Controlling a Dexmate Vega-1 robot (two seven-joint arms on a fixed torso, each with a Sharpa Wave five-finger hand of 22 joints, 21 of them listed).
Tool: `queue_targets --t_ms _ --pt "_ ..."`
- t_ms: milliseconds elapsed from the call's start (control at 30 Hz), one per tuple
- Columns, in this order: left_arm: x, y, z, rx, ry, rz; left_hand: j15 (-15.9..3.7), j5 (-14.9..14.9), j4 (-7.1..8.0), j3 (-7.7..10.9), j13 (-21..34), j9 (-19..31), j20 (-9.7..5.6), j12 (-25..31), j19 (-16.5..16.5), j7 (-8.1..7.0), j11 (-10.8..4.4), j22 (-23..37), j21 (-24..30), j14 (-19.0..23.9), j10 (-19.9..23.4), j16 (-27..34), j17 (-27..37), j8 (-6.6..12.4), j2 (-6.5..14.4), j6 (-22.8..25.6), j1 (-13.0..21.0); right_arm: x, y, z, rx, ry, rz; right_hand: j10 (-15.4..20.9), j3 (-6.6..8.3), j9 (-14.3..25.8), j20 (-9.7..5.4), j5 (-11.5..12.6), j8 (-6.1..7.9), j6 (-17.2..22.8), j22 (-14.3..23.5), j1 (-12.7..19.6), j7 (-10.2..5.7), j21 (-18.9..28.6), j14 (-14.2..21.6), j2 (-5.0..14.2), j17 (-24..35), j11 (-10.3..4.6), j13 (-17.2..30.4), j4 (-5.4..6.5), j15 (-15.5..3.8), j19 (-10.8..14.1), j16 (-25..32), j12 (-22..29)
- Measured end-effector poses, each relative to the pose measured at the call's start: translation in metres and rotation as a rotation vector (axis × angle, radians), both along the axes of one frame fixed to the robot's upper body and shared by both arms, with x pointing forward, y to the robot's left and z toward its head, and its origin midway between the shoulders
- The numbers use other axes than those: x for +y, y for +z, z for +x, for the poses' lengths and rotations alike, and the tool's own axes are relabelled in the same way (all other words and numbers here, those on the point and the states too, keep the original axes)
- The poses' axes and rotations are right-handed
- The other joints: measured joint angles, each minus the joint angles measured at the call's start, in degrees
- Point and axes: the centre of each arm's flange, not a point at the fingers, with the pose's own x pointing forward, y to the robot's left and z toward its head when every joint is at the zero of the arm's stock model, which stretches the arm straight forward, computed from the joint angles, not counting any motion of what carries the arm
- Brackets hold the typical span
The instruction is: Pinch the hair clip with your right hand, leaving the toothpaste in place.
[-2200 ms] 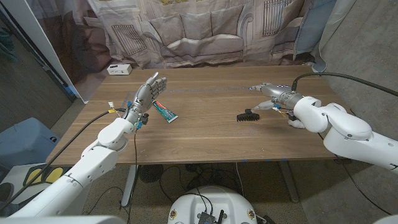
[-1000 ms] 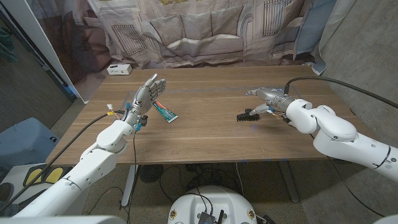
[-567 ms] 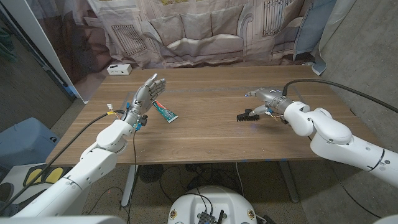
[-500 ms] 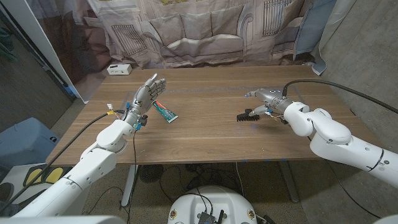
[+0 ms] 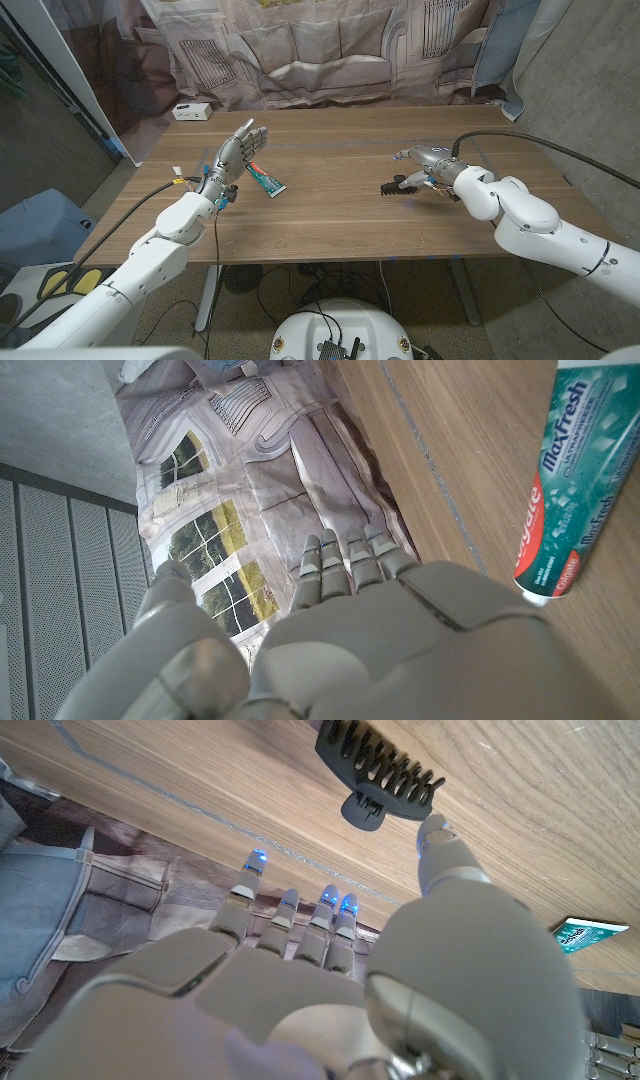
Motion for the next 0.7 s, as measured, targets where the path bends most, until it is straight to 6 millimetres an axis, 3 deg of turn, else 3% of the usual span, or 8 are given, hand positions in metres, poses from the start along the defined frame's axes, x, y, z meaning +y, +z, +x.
queue_targets --t_ms 700 --pt "-0.0033 0.0009 -0.0025 -0.005 0.003 0.012 0.00 0.0 0.00 0.00 0.0 0.0 0.20 0.0 -0.2 -0.21 0.00 0.0 0.0 0.0 0.0 0.0 0.0 0.00 0.0 0.2 0.0 -0.0013 -0.0060 0.0097 0.030 -0.028 0.002 1.9 -0.01 0.0 0.11 0.0 0.21 1.6 0.0 0.6 -0.64 -0.4 2.2 0.61 0.0 -0.16 0.0 0.48 -0.44 0.9 0.7 0.2"
